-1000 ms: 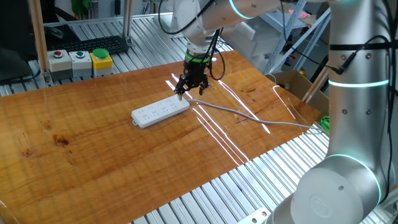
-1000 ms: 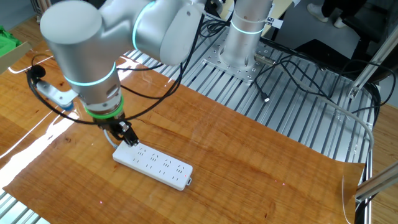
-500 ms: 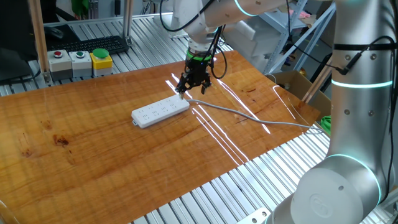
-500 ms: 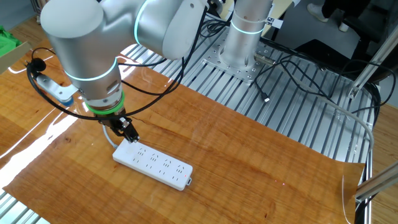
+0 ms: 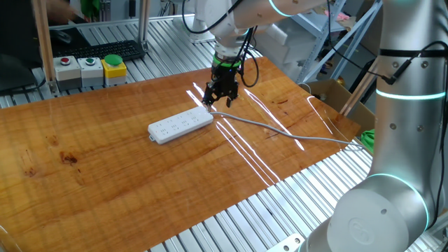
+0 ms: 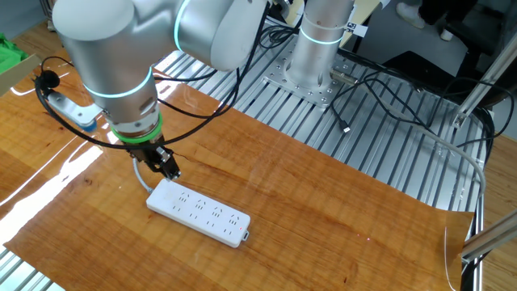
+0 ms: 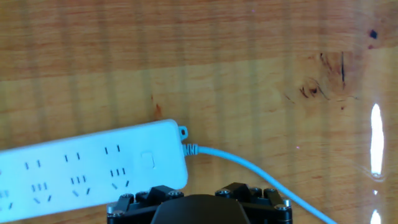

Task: Turn on the power strip by pressing the button

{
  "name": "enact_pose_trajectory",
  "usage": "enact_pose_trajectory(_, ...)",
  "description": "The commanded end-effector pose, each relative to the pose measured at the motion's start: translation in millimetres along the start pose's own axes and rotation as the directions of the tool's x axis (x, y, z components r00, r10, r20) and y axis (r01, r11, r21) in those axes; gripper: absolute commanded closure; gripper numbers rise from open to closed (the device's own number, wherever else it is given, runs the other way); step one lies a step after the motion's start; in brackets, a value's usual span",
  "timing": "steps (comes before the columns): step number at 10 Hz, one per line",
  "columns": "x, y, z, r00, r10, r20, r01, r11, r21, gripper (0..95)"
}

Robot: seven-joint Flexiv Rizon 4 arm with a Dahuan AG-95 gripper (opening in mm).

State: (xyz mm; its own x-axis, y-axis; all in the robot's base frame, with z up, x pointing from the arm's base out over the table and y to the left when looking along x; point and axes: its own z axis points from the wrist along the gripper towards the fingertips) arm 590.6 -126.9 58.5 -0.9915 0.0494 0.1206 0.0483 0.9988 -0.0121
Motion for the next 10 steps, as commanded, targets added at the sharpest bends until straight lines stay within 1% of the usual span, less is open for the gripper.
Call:
enact_pose_trajectory(1, 1.8, 6.8, -3.9, 1.0, 0.006, 0.0, -0.006, 1.0, -0.001, 95.0)
enact_pose_trajectory(3, -0.7, 12.6, -2.4, 1.0, -0.01, -0.002, 0.01, 1.0, -0.026, 95.0)
enact_pose_trajectory(6, -3.5, 15.8, 0.4, 1.0, -0.025, -0.002, 0.025, 0.999, -0.026, 95.0)
enact_pose_trajectory(10, -7.3, 23.3, 3.7, 1.0, -0.016, -0.001, 0.016, 1.0, -0.026, 95.0)
